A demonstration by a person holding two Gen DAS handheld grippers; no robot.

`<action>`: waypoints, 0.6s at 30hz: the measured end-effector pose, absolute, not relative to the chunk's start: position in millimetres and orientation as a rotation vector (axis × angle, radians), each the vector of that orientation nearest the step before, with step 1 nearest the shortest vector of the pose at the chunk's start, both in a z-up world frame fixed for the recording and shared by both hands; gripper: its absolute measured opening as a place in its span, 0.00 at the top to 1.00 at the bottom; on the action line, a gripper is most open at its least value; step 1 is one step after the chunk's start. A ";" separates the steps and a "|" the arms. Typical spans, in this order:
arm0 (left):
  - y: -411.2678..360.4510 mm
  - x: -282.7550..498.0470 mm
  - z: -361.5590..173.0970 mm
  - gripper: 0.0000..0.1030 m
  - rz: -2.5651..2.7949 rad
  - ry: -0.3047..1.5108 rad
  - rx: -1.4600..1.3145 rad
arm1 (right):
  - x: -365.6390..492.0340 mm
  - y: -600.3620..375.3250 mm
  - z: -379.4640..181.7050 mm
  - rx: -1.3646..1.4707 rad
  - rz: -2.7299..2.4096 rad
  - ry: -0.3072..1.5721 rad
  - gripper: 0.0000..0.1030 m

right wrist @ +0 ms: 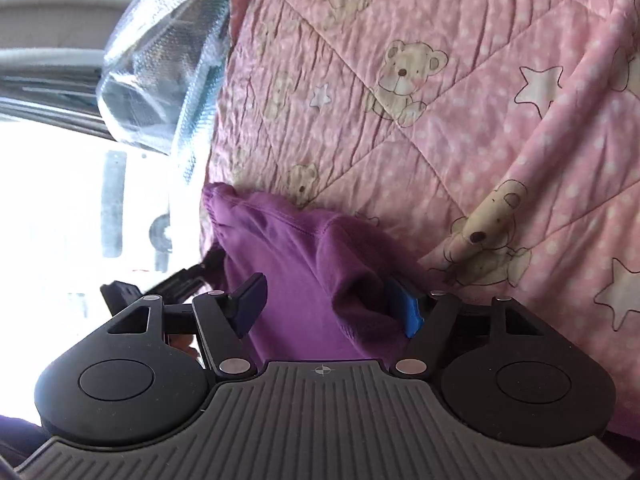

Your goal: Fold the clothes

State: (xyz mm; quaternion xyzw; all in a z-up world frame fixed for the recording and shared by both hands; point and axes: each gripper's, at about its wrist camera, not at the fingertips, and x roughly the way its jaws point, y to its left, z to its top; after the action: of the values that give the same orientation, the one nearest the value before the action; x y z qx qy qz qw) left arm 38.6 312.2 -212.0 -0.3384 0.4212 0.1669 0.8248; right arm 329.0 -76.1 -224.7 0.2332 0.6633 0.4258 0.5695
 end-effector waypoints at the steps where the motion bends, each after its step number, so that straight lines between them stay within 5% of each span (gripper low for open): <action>1: 311.7 37.9 -212.1 0.87 0.356 0.891 -0.719 | 335.7 -84.4 -224.1 0.676 0.992 1.516 0.32; 6: 311.1 33.7 -214.3 0.87 0.356 0.865 -0.735 | 365.0 -126.4 -212.5 1.124 0.932 1.285 0.34; 18: 315.4 32.7 -214.4 0.87 0.317 0.870 -0.737 | 283.3 -119.1 -217.9 0.464 1.013 1.546 0.33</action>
State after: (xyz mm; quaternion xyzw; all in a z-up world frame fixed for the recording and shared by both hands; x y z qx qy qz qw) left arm 32.7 315.4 -214.4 -0.3473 0.4101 0.1495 0.8300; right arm 283.3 -119.1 -217.9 0.1983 0.6614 0.4332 0.5793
